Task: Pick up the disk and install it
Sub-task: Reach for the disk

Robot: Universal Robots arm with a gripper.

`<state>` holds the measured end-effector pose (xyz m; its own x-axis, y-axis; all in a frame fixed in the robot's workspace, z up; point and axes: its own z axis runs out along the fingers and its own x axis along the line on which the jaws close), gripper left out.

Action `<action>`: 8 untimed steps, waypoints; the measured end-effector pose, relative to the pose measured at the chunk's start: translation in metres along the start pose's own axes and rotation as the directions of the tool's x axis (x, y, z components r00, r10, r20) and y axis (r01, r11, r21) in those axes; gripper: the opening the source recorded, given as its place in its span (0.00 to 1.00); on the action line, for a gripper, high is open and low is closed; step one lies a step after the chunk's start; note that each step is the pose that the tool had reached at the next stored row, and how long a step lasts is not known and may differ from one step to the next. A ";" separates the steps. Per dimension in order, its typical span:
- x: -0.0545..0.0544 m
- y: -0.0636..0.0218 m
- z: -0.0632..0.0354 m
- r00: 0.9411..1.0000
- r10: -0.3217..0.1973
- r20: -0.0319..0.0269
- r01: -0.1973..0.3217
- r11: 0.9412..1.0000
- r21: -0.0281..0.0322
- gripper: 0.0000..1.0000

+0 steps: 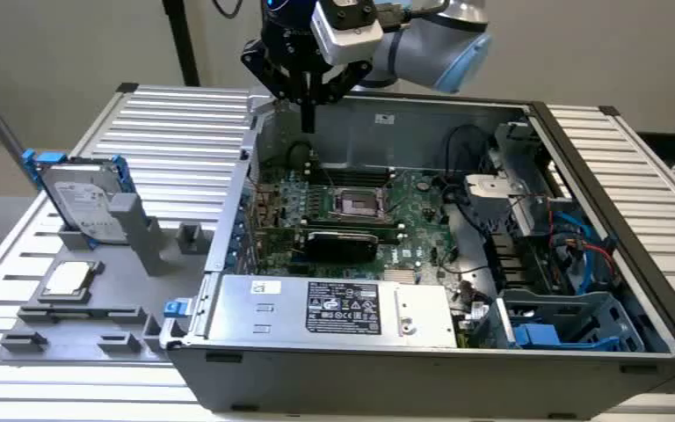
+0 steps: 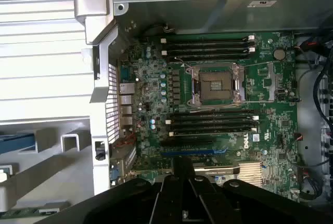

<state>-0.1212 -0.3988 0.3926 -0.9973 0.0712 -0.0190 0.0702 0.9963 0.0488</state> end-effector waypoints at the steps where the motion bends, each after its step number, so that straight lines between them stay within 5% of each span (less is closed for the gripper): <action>1: 0.000 0.0000 0.0000 1.000 0.000 0.000 0.000 1.000 0.000 0.11; 8: 0.000 0.0000 0.0000 1.000 0.000 0.000 0.000 1.000 0.000 0.11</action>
<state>-0.1212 -0.3988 0.3926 -0.9973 0.0711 -0.0190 0.0701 0.9963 0.0487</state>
